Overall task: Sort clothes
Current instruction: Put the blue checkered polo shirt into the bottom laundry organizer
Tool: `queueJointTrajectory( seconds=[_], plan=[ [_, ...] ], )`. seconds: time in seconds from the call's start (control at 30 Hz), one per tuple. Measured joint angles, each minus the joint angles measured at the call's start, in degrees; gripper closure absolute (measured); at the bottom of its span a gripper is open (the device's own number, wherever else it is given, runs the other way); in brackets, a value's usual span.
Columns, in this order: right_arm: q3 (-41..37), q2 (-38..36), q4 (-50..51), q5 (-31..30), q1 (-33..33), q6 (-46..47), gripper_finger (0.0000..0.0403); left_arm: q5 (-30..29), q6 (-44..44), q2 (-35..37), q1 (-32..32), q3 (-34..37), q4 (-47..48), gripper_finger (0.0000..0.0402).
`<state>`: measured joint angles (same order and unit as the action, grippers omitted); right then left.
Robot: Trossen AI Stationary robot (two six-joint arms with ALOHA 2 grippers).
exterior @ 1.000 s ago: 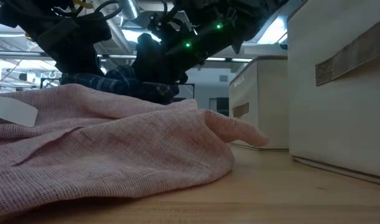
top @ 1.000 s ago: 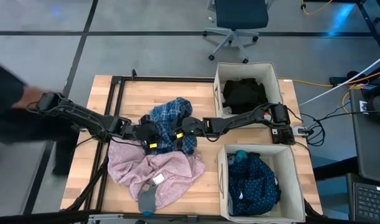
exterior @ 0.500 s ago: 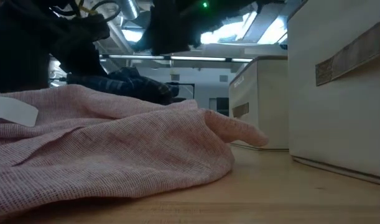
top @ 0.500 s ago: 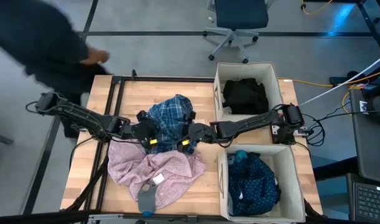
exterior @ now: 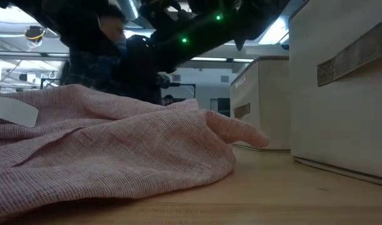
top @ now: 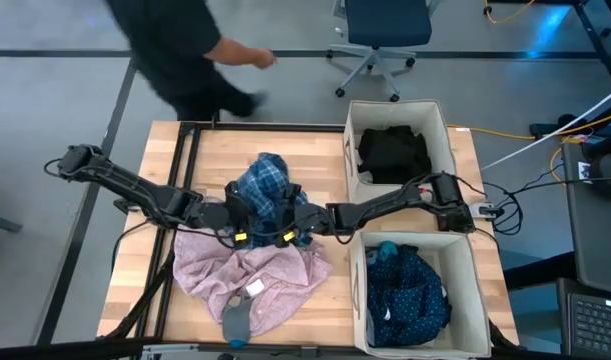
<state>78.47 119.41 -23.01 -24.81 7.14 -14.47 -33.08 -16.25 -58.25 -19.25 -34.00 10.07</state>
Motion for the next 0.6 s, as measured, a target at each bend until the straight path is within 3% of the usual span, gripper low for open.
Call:
queueJointTrajectory(
  seconds=[0.17,0.33,0.47,0.6],
  plan=[
    [-0.02,2.53,-9.87,2.99,-1.24,-2.74,0.0036,0.25,0.42,-0.08,0.17,-0.02,-1.2,0.0375],
    [0.64,4.38,-12.31,4.51,-1.72,-2.68,0.0043,2.06,1.9,-0.14,0.17,-0.02,-2.0,0.0374],
    [1.62,5.14,-11.5,6.0,-1.93,-2.32,0.0088,2.13,1.88,-0.14,0.17,0.0,-1.97,0.037],
    [1.64,5.36,-11.05,6.44,-1.97,-2.31,0.0162,2.8,1.57,-0.2,0.16,0.02,-2.2,0.037]
  ],
)
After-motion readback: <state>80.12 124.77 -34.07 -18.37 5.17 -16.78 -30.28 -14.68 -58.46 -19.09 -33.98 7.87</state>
